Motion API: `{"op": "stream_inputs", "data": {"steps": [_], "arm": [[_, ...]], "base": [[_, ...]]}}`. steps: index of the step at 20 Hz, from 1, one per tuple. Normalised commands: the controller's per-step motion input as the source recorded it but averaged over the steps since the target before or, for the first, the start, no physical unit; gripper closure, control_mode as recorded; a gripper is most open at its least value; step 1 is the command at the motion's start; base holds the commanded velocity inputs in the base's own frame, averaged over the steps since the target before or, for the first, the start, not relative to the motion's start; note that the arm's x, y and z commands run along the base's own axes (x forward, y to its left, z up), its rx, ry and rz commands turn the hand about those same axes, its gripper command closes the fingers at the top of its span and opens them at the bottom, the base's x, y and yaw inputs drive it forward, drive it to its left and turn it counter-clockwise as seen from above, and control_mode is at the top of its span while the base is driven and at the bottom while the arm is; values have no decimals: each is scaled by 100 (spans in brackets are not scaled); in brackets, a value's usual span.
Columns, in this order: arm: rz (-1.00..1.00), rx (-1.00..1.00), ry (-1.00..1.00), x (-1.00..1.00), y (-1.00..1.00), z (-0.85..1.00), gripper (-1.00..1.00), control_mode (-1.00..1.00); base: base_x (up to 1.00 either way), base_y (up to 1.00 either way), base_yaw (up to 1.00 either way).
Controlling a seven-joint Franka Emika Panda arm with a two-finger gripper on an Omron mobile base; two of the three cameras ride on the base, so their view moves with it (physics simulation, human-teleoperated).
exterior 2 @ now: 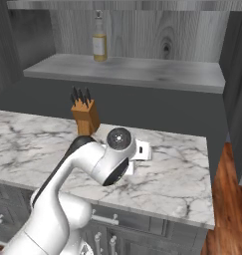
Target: Pick the cheese from the fridge and the cheese grater from the cabinet and place them next to the salad bowl.
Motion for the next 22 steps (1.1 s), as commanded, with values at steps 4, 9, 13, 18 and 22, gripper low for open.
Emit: {"op": "stream_inputs", "data": {"steps": [4, 9, 13, 18, 22], "arm": [[13, 9, 4, 12, -33, -59, 100, -100], [17, 16, 0, 14, -33, -51, 100, -100], [6, 8, 0, 21, -22, -47, 100, -100], [2, 12, -1, 24, -21, -41, 100, -100], [0, 13, -7, 23, -14, -43, 100, -100]], "base": [[0, 0, 0], [0, 0, 0], [0, 0, 0], [0, 0, 0], [0, 0, 0]]}}
